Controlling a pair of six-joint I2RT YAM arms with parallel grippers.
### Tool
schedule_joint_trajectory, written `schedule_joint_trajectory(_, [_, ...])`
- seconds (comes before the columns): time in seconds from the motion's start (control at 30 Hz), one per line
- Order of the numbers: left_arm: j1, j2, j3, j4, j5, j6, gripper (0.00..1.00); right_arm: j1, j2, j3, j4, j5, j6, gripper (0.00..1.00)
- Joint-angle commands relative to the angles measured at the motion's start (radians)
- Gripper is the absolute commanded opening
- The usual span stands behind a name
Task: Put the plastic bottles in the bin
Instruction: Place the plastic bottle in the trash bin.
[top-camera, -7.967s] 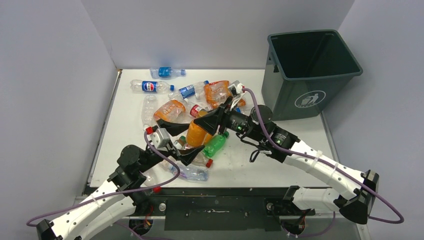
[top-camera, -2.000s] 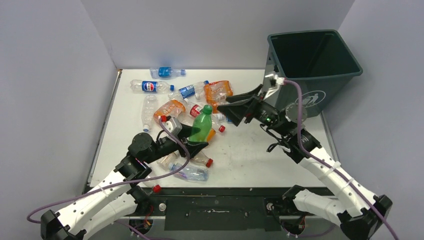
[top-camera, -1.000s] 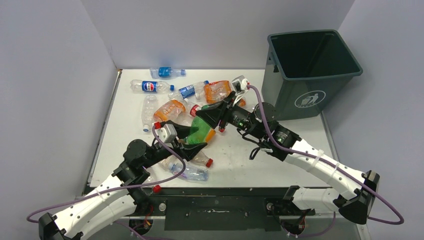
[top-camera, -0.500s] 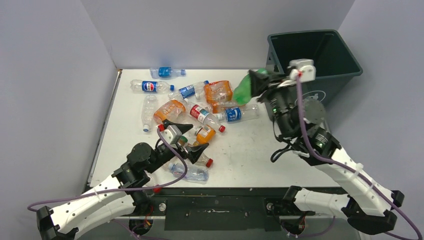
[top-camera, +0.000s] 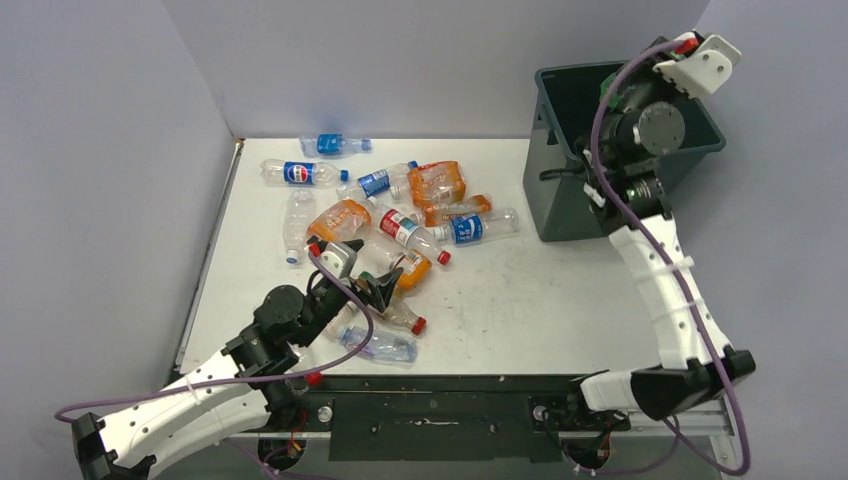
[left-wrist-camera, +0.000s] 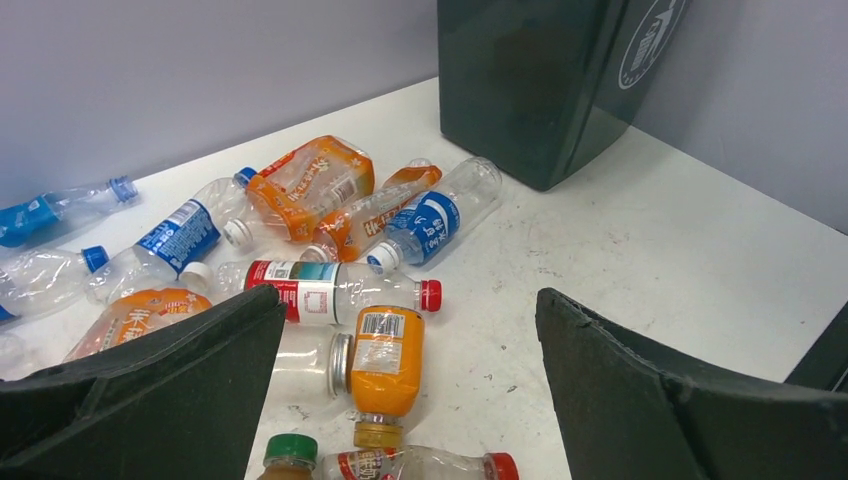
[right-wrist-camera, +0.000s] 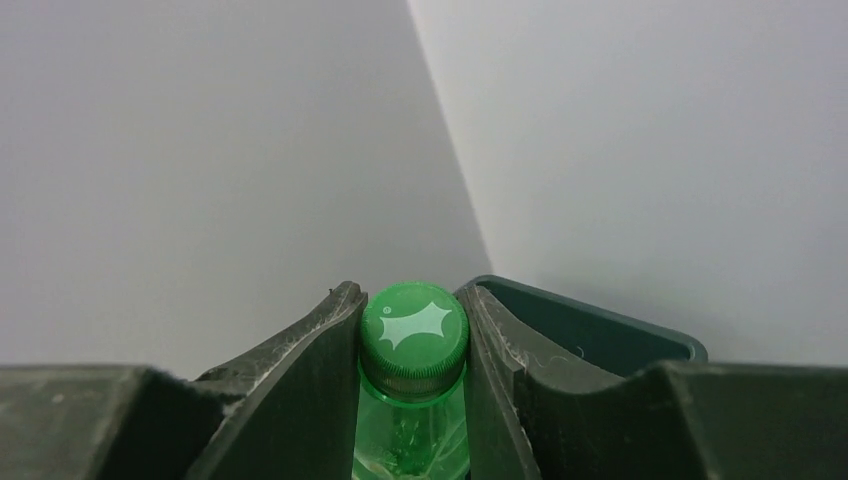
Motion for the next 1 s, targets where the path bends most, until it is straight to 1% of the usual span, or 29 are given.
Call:
schedule_joint_trajectory(0.0, [-0.010, 0.009, 0.052, 0.005, -0.036, 0.014, 0.96, -0.170, 0.116, 0.044, -0.010, -0.010, 0.206, 0.05])
schedule_joint_trajectory(0.03, [-0.013, 0.011, 0.053, 0.004, -0.042, 0.015, 0.96, -0.195, 0.131, 0.028, 0.032, 0.009, 0.208, 0.05])
schedule_joint_trajectory(0.13, [-0.022, 0.013, 0.058, 0.001, -0.053, 0.007, 0.96, -0.252, 0.181, 0.021, 0.090, 0.058, 0.182, 0.05])
schedule_joint_trajectory(0.23, [-0.025, 0.014, 0.064, -0.006, -0.062, 0.007, 0.96, -0.292, 0.216, 0.020, 0.093, 0.074, 0.185, 0.06])
schedule_joint_trajectory(0.33, [-0.028, 0.012, 0.065, -0.009, -0.084, 0.008, 0.96, -0.322, 0.248, 0.017, 0.061, 0.080, 0.213, 0.10])
schedule_joint_trajectory(0.37, [-0.029, 0.012, 0.065, -0.009, -0.089, 0.008, 0.96, -0.333, 0.252, 0.012, 0.045, 0.080, 0.231, 0.17])
schedule_joint_trajectory(0.4, [-0.030, 0.012, 0.066, -0.010, -0.094, 0.008, 0.96, -0.347, 0.259, 0.009, 0.024, 0.073, 0.256, 0.28])
schedule_joint_trajectory(0.47, [-0.031, 0.013, 0.066, -0.010, -0.100, 0.008, 0.96, -0.361, 0.262, -0.004, -0.005, 0.062, 0.298, 0.61])
schedule_joint_trajectory(0.5, [-0.031, 0.013, 0.066, -0.010, -0.103, 0.007, 0.96, -0.360, 0.262, -0.004, -0.016, 0.061, 0.309, 0.71])
schedule_joint_trajectory(0.53, [-0.031, 0.013, 0.066, -0.010, -0.105, 0.007, 0.96, -0.357, 0.261, 0.002, -0.029, 0.055, 0.322, 0.77])
schedule_joint_trajectory(0.6, [-0.032, 0.017, 0.067, -0.009, -0.111, 0.010, 0.96, -0.335, 0.254, 0.024, -0.036, 0.047, 0.318, 0.83])
schedule_joint_trajectory(0.73, [-0.033, 0.029, 0.070, -0.016, -0.128, 0.010, 0.96, -0.224, 0.231, 0.102, -0.022, 0.015, 0.253, 0.89])
schedule_joint_trajectory(0.77, [-0.033, 0.032, 0.074, -0.021, -0.134, 0.009, 0.96, -0.190, 0.220, 0.120, -0.036, -0.014, 0.255, 0.89])
schedule_joint_trajectory(0.83, [-0.033, 0.035, 0.078, -0.032, -0.150, 0.011, 0.96, -0.139, 0.184, 0.136, -0.094, -0.111, 0.319, 0.91])
schedule_joint_trajectory(0.9, [-0.034, 0.037, 0.084, -0.047, -0.175, 0.014, 0.96, -0.124, 0.132, 0.111, -0.161, -0.274, 0.441, 0.93])
schedule_joint_trajectory(0.97, [-0.033, 0.040, 0.091, -0.061, -0.208, 0.019, 0.96, -0.123, 0.078, 0.050, -0.192, -0.464, 0.553, 0.93])
